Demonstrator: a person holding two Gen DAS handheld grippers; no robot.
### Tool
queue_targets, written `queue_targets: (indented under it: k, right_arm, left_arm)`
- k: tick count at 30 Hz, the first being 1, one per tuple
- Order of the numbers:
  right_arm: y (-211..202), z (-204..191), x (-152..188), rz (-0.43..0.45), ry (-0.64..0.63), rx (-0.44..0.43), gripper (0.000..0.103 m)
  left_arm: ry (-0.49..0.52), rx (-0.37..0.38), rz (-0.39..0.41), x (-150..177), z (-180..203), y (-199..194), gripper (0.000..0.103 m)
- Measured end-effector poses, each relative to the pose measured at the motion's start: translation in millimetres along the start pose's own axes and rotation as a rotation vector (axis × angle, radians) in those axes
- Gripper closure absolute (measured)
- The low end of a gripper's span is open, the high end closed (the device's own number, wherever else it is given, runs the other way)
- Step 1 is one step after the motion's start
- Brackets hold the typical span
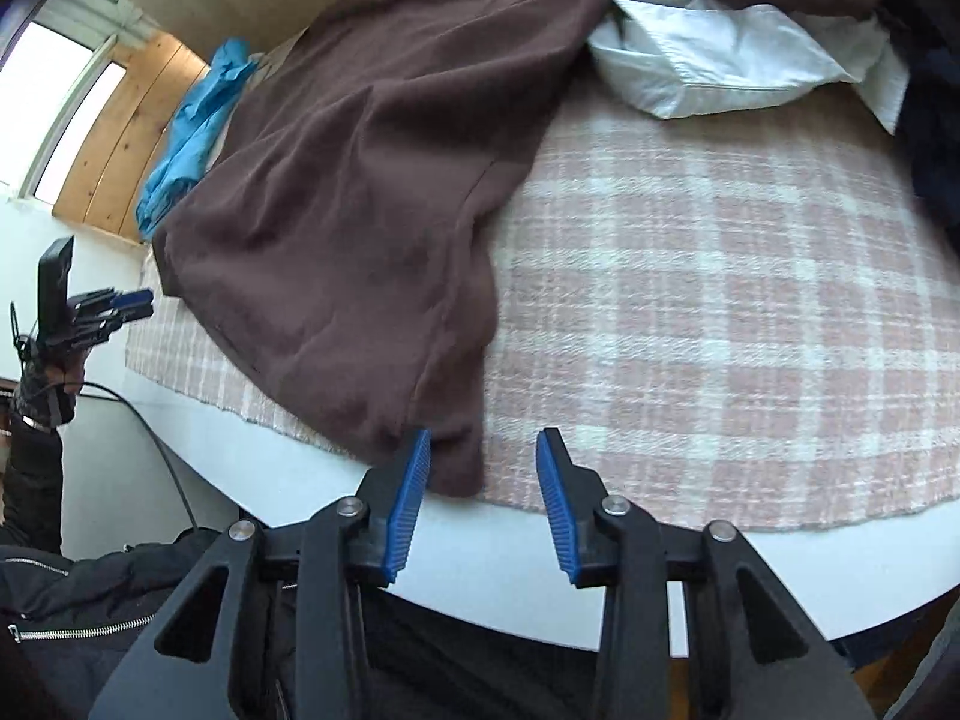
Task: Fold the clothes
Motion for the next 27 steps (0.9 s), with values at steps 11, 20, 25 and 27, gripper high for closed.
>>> queue_targets:
  k: [11, 20, 25, 27]
  right_arm:
    - [-1, -18, 26, 0.053, -0.153, 0.163, 0.064]
    - [40, -35, 0, 0.025, -0.179, 0.188, 0.064]
    - [36, -29, -9, 0.015, -0.162, 0.079, 0.092]
    - [14, -21, -10, 0.022, -0.130, 0.007, 0.093]
  left_arm:
    - [0.132, 0.057, -0.015, -19, 9, 27, 0.092]
    - [0.159, 0.086, 0.029, -30, 30, 5, 0.097]
    - [0.133, 0.056, 0.078, -34, 39, -21, 0.097]
    - [0.117, 0.037, 0.098, -36, 42, -34, 0.098]
Point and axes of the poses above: each gripper's, at about its wrist camera, not at the fingertips, and y roughly the way its jaws point, z to its right, x to its underside, the point moved 5 cm from there along y, roughly the way its jaws point, and after that the axes turned 13 degrees about y, right-handed, at the moved point
